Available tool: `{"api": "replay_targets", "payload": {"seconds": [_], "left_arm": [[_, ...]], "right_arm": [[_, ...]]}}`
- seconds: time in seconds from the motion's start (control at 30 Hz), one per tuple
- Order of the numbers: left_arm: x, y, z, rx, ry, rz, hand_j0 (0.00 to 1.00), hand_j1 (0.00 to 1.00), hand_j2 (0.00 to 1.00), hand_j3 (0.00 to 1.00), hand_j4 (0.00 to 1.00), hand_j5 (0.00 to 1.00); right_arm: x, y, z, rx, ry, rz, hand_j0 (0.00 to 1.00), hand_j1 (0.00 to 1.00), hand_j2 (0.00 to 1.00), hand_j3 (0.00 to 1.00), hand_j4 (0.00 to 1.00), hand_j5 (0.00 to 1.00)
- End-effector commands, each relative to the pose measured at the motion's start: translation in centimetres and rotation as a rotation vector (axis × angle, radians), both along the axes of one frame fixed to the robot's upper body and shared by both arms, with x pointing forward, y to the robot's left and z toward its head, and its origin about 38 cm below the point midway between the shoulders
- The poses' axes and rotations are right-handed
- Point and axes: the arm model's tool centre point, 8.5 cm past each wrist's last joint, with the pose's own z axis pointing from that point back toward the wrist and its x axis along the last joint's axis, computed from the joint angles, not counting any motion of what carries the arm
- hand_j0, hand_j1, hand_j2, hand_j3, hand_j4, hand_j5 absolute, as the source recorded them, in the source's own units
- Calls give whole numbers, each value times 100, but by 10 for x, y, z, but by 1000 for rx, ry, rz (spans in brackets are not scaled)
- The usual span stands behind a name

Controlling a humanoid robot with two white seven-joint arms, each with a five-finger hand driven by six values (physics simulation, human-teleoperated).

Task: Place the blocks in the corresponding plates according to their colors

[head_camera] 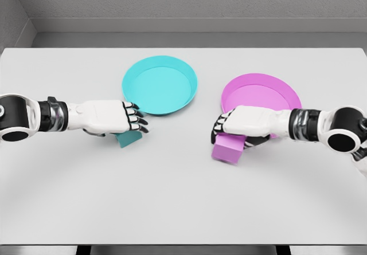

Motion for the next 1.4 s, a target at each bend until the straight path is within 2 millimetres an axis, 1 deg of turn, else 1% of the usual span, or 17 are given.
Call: {"api": "replay_targets", "payload": {"seconds": [0.0, 0.03, 0.1, 0.2, 0.23, 0.37, 0.43, 0.57, 0.73, 0.87, 0.97, 1.1, 1.13, 1.17, 1.2, 1.27, 1.37], "left_arm": [[0, 1, -1, 10, 3, 2, 76, 76, 76, 76, 76, 76], [0, 1, -1, 10, 4, 2, 71, 71, 71, 71, 71, 71], [0, 1, -1, 7, 5, 2, 63, 63, 63, 63, 63, 63], [1, 3, -1, 5, 10, 11, 58, 58, 58, 58, 58, 58], [1, 3, -1, 3, 11, 11, 58, 58, 58, 58, 58, 58], [1, 3, 0, -9, 14, 14, 57, 57, 57, 57, 57, 57], [1, 2, 3, -30, 24, 16, 58, 58, 58, 58, 58, 58], [3, 5, 11, -36, 10, 20, 59, 59, 59, 59, 59, 59], [5, 11, 24, -64, 4, 35, 59, 59, 59, 59, 59, 59], [15, 12, 49, -90, -52, 46, 59, 59, 59, 59, 59, 59], [25, 11, 60, -102, -80, 59, 59, 59, 59, 59, 59, 59], [51, -8, 56, -125, -71, 82, 59, 59, 59, 59, 59, 59], [58, -13, 53, -125, -61, 94, 60, 60, 60, 60, 60, 60], [63, -17, 51, -123, -52, 99, 60, 60, 60, 60, 60, 60], [67, -20, 49, -118, -56, 103, 60, 60, 60, 60, 60, 60], [79, -30, 46, -122, -52, 115, 60, 60, 60, 60, 60, 60], [91, -37, 39, -121, -34, 141, 60, 60, 60, 60, 60, 60]], "right_arm": [[0, 6, 2, 18, -1, 7, 59, 59, 59, 59, 59, 59], [3, 12, 7, 29, -13, 14, 59, 59, 59, 59, 59, 59], [6, 13, 12, 31, -27, 14, 58, 58, 58, 58, 58, 58], [9, 12, 18, 31, -42, 11, 58, 58, 58, 58, 58, 58], [14, 6, 27, 43, -64, -10, 58, 58, 58, 58, 58, 58], [28, -12, 43, 55, -98, -92, 58, 58, 58, 58, 58, 58], [34, -20, 41, 41, -99, -137, 58, 58, 58, 58, 58, 58], [48, -38, 49, 52, -96, -299, 58, 58, 58, 58, 58, 58], [58, -52, 46, 44, -59, -491, 57, 57, 57, 57, 57, 57], [62, -61, 44, 39, -37, -606, 56, 56, 56, 56, 56, 56], [62, -64, 41, 27, -37, -626, 56, 56, 56, 56, 56, 56], [63, -67, 40, 19, -38, -656, 57, 57, 57, 57, 57, 57], [64, -67, 40, 19, -39, -660, 58, 58, 58, 58, 58, 58], [65, -68, 39, 19, -35, -665, 84, 84, 84, 84, 84, 84], [65, -70, 38, 19, -28, -687, 100, 100, 100, 100, 100, 100], [65, -69, 38, 20, -27, -689, 100, 100, 100, 100, 100, 100], [65, -69, 37, 22, -27, -688, 100, 100, 100, 100, 100, 100]]}}
